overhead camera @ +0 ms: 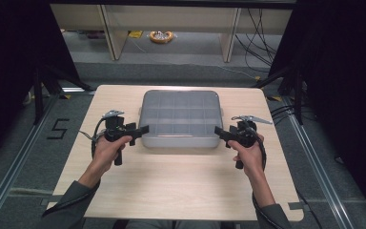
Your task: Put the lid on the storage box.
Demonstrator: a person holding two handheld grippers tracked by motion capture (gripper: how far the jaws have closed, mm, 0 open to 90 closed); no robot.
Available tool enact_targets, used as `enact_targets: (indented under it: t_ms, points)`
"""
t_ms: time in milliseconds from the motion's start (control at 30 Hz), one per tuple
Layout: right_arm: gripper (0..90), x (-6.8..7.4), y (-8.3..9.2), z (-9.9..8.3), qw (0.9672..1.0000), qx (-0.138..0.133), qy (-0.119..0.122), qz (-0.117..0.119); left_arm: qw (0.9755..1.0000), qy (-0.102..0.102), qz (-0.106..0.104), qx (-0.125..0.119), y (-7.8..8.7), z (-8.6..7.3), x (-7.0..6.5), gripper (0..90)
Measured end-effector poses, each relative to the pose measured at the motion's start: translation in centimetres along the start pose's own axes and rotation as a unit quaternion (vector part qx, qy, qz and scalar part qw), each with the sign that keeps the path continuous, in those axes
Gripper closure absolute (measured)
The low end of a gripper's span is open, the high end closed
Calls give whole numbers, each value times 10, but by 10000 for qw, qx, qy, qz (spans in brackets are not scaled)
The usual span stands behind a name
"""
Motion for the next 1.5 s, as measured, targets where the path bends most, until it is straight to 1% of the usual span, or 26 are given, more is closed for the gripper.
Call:
enact_targets:
  t_ms: [67, 100, 167, 333, 367, 400, 467, 500, 600, 633, 733, 767, 800, 833, 867, 900, 933, 967, 1100, 1200, 1233, 1267, 1300, 1333, 1367, 1500]
  points:
    - [294, 0, 0, -1, 10000, -6, 33, 15, 10000, -90, 17, 38, 0, -3, -1, 306]
    - [294, 2, 0, -2, 10000, 17, -5, 86, 9999, -82, -23, 57, 0, -3, -1, 300]
    - [292, 3, -1, -2, 9999, 17, 95, 52, 10000, -55, 11, 35, -1, -4, -1, 296]
    - [284, 8, 1, -4, 9998, 136, 135, 78, 9999, -63, 35, 82, 0, -7, 0, 291]
    - [282, 9, 0, -4, 9998, 76, 107, 135, 9999, -59, 38, 76, 1, -7, 1, 288]
    - [280, 8, -2, -5, 9998, 61, 198, 59, 9999, -56, 47, 83, 2, -8, 2, 287]
    - [279, 9, -2, -6, 9998, 78, 178, 93, 9999, -56, 42, 72, 2, -8, 2, 286]
    - [277, 10, 0, -7, 9996, 189, 163, 97, 10000, -17, 40, 67, 5, -9, 2, 284]
    - [275, 10, -1, -9, 9996, 133, 226, 75, 10000, -35, 22, 35, 9, -11, 1, 281]
    - [274, 12, 1, -10, 9996, 188, 143, 122, 10000, -64, 18, 42, 11, -12, 0, 281]
    - [272, 12, 3, -11, 9995, 129, 252, 164, 9999, -99, 30, 17, 16, -16, -2, 279]
    - [271, 13, 4, -13, 9996, 171, 149, 142, 9999, -116, 45, 54, 18, -17, -3, 279]
    - [271, 13, 4, -13, 9996, 171, 149, 142, 9999, -132, 16, 21, 18, -19, -3, 279]
    - [271, 16, 6, -14, 9996, 201, -7, 181, 9999, -155, 62, 36, 19, -22, -4, 278]
    - [270, 13, 7, -14, 9995, 173, 171, 204, 9998, -170, 71, 45, 19, -23, -5, 278]
    - [270, 14, 7, -15, 9996, 186, 115, 172, 9998, -184, 65, 80, 19, -26, -6, 277]
    - [269, 12, 7, -15, 9995, 150, 245, 142, 9997, -198, 68, 116, 18, -28, -6, 277]
    - [269, 15, 10, -17, 9996, 164, 111, 208, 9997, -214, 33, 138, 17, -31, -8, 276]
    - [267, 17, 13, -19, 9993, 157, 246, 223, 9993, -273, 42, 238, 16, -40, -13, 271]
    - [263, 19, 16, -21, 9991, 215, 292, 204, 9991, -323, -21, 277, 17, -44, -16, 270]
    - [263, 19, 16, -21, 9991, 215, 292, 204, 9992, -303, -31, 246, 17, -45, -18, 270]
    - [262, 22, 16, -23, 9994, 224, 176, 193, 9991, -329, -51, 250, 18, -47, -19, 270]
    - [256, 21, 17, -23, 9990, 203, 335, 206, 9991, -335, -57, 245, 19, -48, -20, 268]
    - [249, 25, 19, -25, 9993, 277, 85, 229, 9991, -340, -54, 232, 19, -49, -21, 267]
    - [240, 22, 18, -25, 9991, 208, 298, 209, 9990, -367, -64, 265, 20, -51, -22, 267]
    - [207, 22, 20, -30, 9992, 171, 332, 157, 9985, -429, -169, 287, 22, -59, -28, 251]
Point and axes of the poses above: each handheld gripper's, and its own axes: y roughly backward along the jaws, z roughly out of its top, x roughly to its left, the point moved 4 cm from there along -y, roughly forward along the jaws, and after that the axes turned 8 degrees about x, right-handed, at the moved point
